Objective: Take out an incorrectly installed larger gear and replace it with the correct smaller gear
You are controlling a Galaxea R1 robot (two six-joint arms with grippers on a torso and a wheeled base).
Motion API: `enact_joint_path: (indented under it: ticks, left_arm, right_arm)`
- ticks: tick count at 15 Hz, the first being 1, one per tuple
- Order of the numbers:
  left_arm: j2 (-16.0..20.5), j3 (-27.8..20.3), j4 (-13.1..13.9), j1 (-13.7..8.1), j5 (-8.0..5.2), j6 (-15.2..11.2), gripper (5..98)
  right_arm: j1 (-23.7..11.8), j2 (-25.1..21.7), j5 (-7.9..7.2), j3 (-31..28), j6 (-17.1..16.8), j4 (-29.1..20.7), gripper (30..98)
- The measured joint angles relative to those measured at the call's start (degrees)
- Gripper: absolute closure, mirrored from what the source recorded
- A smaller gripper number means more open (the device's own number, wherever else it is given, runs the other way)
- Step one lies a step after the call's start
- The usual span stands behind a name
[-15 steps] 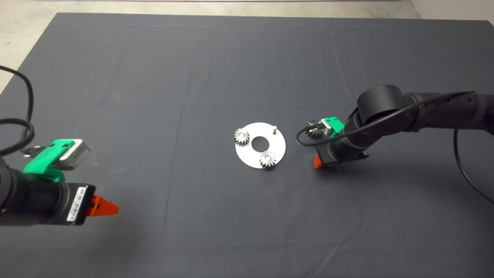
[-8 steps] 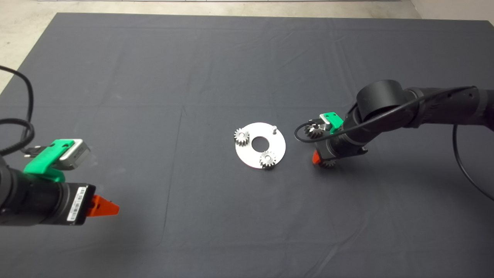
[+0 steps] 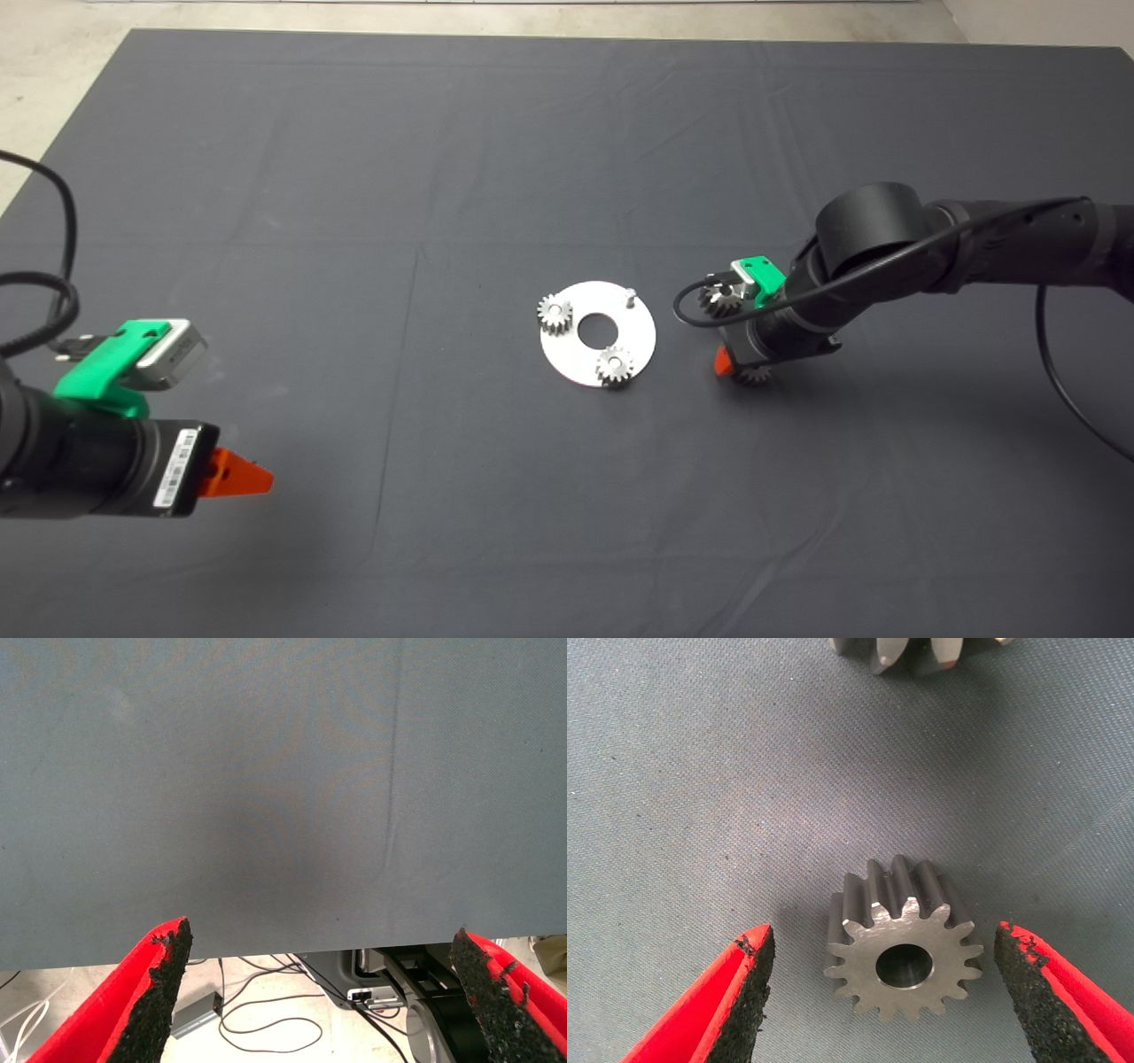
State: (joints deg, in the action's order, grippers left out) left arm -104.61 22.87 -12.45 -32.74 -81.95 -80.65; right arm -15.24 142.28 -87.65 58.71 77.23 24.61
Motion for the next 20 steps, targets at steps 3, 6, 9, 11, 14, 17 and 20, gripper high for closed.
enact_joint_path:
  ticks: [3,6,9,11,14,17,20]
  left_arm:
    - [0.0,0.0,0.0,0.0,0.01,0.0,29.2]
    - [0.0,0.0,0.0,0.0,0.02,0.0,29.2]
    - [0.0,0.0,0.0,0.0,0.02,0.0,29.2]
    - [0.0,0.0,0.0,0.0,0.02,0.0,29.2]
    - [0.0,0.0,0.0,0.0,0.0,0.0,29.2]
    - [0.0,0.0,0.0,0.0,0.0,0.0,29.2]
    - [0.0,0.0,0.0,0.0,0.0,0.0,29.2]
  right_arm:
    - [0.0,0.0,0.0,0.0,0.0,0.0,62.6]
    - [0.0,0.0,0.0,0.0,0.0,0.0,67.9]
    - [0.0,0.0,0.0,0.0,0.0,0.0,73.1]
    - [0.0,0.0,0.0,0.0,0.0,0.0,73.2]
    - [0.0,0.0,-0.06,0.0,0.0,0.0,77.4]
    - [0.0,0.0,-0.06,0.0,0.0,0.2,77.4]
    - [0.0,0.0,-0.27,0.1,0.0,0.4,83.1]
